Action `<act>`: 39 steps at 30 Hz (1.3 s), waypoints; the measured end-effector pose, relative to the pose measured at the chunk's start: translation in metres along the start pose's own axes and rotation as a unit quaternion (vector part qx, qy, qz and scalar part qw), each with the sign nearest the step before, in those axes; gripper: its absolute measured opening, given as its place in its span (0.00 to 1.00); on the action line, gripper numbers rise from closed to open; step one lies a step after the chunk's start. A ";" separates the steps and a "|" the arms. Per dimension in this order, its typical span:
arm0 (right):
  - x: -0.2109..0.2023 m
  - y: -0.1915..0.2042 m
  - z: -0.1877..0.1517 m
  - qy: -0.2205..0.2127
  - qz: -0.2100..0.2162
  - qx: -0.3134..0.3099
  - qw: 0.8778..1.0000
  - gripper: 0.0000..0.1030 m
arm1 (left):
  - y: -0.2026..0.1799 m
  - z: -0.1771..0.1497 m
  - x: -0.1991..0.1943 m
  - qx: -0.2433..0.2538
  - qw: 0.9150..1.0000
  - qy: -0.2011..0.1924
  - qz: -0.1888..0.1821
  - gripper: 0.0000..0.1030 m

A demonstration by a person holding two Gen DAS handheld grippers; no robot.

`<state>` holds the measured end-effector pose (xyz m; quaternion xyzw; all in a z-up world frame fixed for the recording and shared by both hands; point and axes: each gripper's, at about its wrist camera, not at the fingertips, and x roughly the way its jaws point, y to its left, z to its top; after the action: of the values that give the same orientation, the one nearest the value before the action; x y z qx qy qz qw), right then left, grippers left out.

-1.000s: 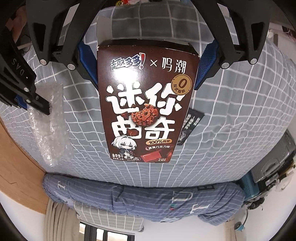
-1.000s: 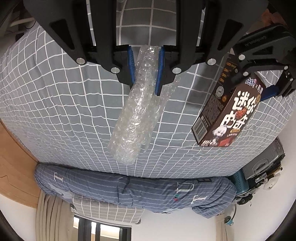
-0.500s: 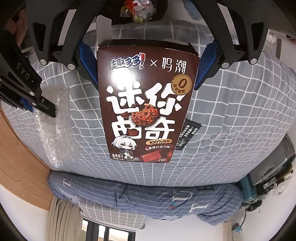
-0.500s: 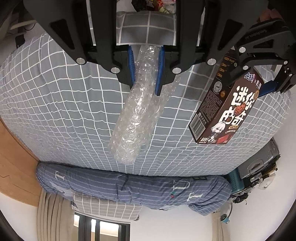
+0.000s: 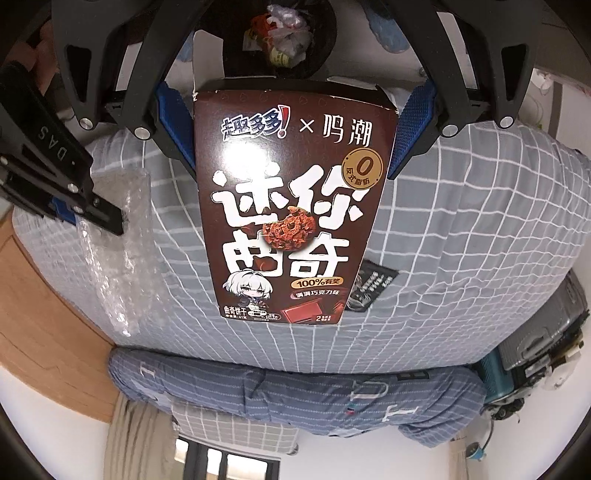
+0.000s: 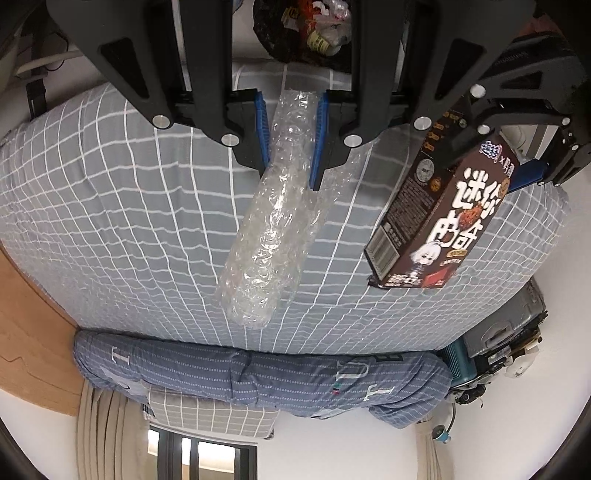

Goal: Collect trash
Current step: 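Lift the snack box and bubble wrap and carry them over the bin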

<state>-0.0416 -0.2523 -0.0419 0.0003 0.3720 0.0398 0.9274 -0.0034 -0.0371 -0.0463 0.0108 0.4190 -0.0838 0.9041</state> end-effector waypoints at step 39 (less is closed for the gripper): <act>-0.052 0.022 -0.148 0.113 0.010 0.000 0.994 0.19 | 0.003 -0.133 -0.067 0.005 0.996 0.085 0.018 0.88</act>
<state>-0.1828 -0.2381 -0.1128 -0.0002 0.4747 0.0484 0.8788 -0.1463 -0.0131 -0.0823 0.0298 0.4939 -0.0684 0.8663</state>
